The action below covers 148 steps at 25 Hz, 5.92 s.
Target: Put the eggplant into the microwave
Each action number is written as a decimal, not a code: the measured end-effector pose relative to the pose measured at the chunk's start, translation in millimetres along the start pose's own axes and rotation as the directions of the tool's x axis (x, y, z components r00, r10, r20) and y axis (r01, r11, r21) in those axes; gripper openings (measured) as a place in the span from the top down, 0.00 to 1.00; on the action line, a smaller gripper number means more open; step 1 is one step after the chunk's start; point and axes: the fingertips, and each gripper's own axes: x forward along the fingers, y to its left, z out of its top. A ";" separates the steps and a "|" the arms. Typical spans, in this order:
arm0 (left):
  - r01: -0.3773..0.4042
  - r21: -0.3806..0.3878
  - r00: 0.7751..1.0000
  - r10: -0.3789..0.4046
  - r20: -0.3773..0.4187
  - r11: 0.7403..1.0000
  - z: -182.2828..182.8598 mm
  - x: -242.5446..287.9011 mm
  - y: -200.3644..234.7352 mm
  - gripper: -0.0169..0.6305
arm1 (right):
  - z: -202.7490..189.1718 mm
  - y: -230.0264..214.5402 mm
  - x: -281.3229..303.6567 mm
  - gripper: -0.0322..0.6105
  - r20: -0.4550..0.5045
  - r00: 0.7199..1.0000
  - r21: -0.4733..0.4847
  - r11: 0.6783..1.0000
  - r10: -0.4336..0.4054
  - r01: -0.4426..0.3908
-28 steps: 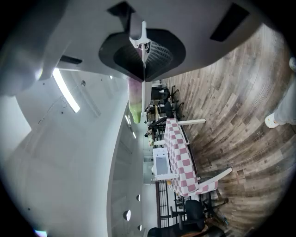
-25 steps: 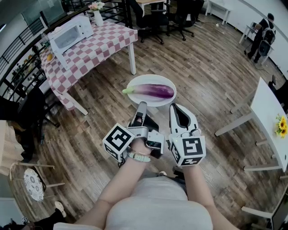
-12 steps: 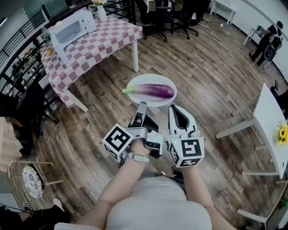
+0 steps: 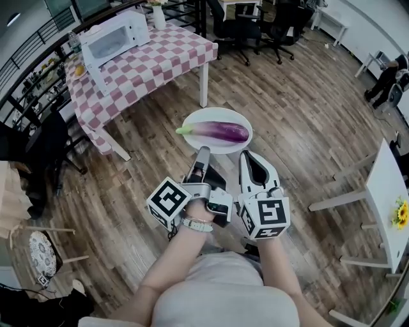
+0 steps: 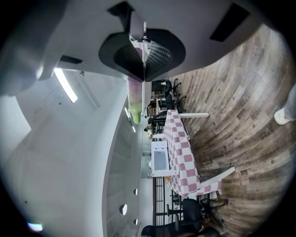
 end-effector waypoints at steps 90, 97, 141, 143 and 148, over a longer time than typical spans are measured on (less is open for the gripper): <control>-0.054 -0.012 0.900 0.054 0.432 0.998 436.5 258.5 33.2 0.95 | 50.3 142.3 528.2 0.91 0.032 0.869 -0.009 0.870 0.493 -0.493; -0.041 -0.028 0.874 0.050 0.484 0.999 465.3 290.6 35.0 0.95 | 58.2 138.4 575.8 0.91 0.024 0.843 -0.026 0.843 0.538 -0.537; -0.051 -0.048 0.772 0.070 0.631 0.998 594.2 424.4 80.2 0.95 | 42.2 128.6 771.6 0.91 -0.029 0.755 -0.034 0.754 0.655 -0.656; -0.052 -0.053 0.768 0.074 0.636 0.997 605.2 431.7 84.6 0.95 | 41.1 131.9 785.6 0.91 -0.037 0.750 -0.040 0.749 0.660 -0.661; -0.063 -0.056 0.755 0.084 0.650 0.996 635.4 448.2 88.6 0.95 | 43.2 142.4 819.5 0.91 -0.048 0.736 -0.041 0.735 0.675 -0.677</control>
